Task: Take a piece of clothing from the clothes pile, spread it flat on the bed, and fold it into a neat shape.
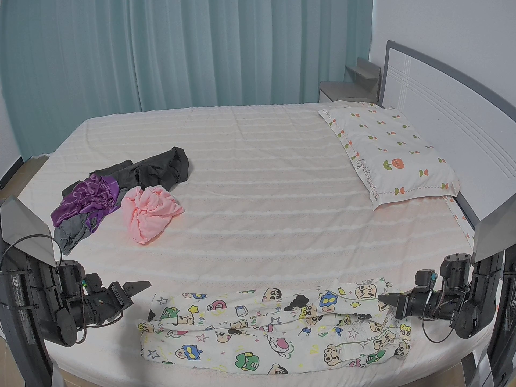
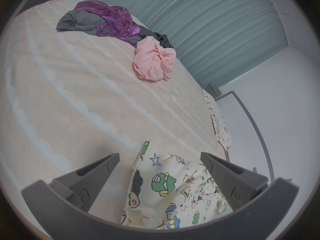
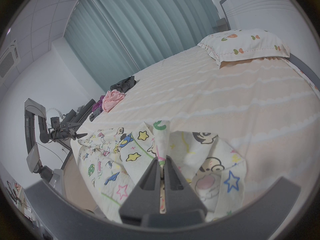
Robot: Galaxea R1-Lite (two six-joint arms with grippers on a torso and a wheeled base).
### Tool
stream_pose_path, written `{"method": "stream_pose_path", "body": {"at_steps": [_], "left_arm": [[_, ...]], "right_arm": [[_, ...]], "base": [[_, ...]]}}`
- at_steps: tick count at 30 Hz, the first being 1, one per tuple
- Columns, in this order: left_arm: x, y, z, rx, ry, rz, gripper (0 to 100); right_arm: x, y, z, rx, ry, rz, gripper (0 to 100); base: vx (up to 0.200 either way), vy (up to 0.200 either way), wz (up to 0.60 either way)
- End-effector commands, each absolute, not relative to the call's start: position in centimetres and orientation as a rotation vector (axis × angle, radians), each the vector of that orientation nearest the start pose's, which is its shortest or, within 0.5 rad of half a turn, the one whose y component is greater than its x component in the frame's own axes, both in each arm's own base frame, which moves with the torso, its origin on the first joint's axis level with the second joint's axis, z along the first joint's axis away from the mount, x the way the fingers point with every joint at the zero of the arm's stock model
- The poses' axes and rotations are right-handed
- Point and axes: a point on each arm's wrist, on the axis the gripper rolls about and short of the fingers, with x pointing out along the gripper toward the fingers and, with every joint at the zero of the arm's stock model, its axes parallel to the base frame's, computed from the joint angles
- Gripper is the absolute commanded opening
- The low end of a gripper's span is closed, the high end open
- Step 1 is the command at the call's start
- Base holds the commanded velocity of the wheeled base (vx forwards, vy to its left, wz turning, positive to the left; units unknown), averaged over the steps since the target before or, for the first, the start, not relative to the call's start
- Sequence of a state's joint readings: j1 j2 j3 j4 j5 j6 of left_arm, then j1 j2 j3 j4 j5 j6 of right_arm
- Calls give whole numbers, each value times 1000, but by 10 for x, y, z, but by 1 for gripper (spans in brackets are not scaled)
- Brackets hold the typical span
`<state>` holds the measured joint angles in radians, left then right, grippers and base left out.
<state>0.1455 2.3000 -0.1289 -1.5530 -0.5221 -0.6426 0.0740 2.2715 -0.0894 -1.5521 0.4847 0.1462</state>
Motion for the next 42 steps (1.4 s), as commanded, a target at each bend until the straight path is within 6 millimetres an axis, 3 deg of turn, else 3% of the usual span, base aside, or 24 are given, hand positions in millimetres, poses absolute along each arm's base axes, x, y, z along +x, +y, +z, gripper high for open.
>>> {"method": "stream_pose_path", "body": {"at_steps": [1, 7, 16, 17, 24, 29, 34, 36, 42], "left_arm": [[245, 25, -20, -815, 679, -171, 100], [245, 25, -20, -814, 678, -171, 100], [244, 24, -22, -810, 684, -171, 100], [244, 24, -22, -810, 684, -172, 100], [244, 24, -22, -810, 684, -172, 100], [244, 24, -22, -810, 684, -171, 100], [244, 24, -22, -810, 685, -173, 100], [244, 24, -22, -810, 685, -173, 100], [244, 24, -22, -810, 685, -173, 100]], "right_arm": [[220, 23, -12, 221, 676, 498, 0], [218, 8, -23, 183, 699, 455, 0], [214, 8, -23, 180, 710, 484, 0], [214, 8, -23, 179, 709, 486, 100], [215, 3, -18, 182, 680, 475, 100], [217, -2, -2, 178, 605, 453, 100], [235, 0, 13, 214, 505, 440, 100], [243, 4, 12, 226, 492, 452, 100], [263, 20, -16, 219, 569, 471, 100]], "base": [[0, 0, 0], [0, 0, 0], [0, 0, 0], [0, 0, 0], [0, 0, 0], [0, 0, 0], [0, 0, 0], [0, 0, 0], [0, 0, 0]]}}
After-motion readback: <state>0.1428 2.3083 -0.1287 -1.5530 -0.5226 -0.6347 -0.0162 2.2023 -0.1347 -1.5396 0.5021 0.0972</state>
